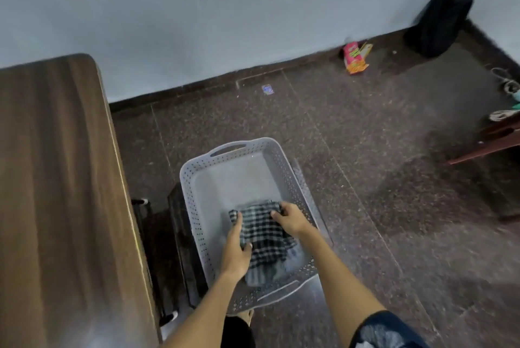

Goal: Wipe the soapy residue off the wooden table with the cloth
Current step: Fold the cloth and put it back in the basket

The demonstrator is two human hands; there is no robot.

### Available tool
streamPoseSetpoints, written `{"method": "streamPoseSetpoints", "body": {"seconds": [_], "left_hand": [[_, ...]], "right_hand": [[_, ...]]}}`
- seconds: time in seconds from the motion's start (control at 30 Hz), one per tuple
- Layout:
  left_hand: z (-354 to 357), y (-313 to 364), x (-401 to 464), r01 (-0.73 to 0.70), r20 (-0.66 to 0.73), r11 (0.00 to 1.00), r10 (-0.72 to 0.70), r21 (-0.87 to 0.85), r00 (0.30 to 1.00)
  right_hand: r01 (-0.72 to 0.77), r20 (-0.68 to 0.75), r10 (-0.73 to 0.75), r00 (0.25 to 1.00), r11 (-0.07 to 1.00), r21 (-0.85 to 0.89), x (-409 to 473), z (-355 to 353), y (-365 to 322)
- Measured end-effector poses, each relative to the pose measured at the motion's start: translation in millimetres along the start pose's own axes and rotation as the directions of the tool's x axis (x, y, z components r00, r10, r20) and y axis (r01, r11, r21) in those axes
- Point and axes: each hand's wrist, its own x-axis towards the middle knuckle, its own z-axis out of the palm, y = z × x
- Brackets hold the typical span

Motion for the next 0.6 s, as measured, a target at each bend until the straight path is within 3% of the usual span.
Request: {"method": "streamPoseSetpoints", "body": {"seconds": [0.23,0.4,0.5,0.6], "left_hand": [[-15,-2,40,-0.04,-0.079,0.989,0.051,0.139,0.996],[-24,12,53,-0.062,-0.157,0.954,0.112,0.293,0.981],[-27,15,56,-0.008,-0.208,0.886,0.118,0.464,0.971],[-30,14,54,0.118,-0.251,0.787,0.048,0.606,0.967]], "right_hand": [[-0.035,-0.043,0.033,0.999,0.998,-0.044,50,15,-15],[0.054,-0.123,-0.066,0.99,0.994,-0.098,61,15,-31],[0.17,-0.193,-0.225,0.955,0.949,-0.266,64,17,-32],[0.162,-0.179,-0.302,0.936,0.824,-0.542,55,19,-27]]}}
